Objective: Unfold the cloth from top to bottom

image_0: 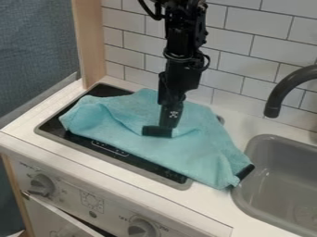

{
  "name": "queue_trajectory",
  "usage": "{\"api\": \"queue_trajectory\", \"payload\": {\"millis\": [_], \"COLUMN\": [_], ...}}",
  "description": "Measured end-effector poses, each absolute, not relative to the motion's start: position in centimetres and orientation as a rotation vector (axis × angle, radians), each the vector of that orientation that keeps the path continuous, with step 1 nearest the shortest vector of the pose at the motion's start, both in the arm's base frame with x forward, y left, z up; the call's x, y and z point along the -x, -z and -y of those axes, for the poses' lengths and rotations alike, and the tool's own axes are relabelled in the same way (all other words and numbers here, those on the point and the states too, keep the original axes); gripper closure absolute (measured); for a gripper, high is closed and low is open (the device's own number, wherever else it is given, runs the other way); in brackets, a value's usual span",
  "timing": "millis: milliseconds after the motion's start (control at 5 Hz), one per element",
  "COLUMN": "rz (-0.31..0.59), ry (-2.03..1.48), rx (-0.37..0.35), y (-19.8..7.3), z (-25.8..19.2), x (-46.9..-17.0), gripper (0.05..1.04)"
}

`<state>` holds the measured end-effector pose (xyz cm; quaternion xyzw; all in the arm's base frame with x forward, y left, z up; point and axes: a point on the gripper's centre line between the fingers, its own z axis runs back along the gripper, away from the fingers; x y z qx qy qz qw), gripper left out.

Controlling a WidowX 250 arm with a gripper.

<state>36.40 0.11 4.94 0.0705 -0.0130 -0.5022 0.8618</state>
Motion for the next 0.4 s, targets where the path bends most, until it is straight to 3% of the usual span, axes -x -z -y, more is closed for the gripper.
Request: {"api": "queue_trajectory", "payload": {"millis": [400], "rz": [-0.034], "ry": [1.096], "rx": [-0.117], "y": [-3.19], "z": [-0.16], "x": [-35.31], "gripper": [0.085]}}
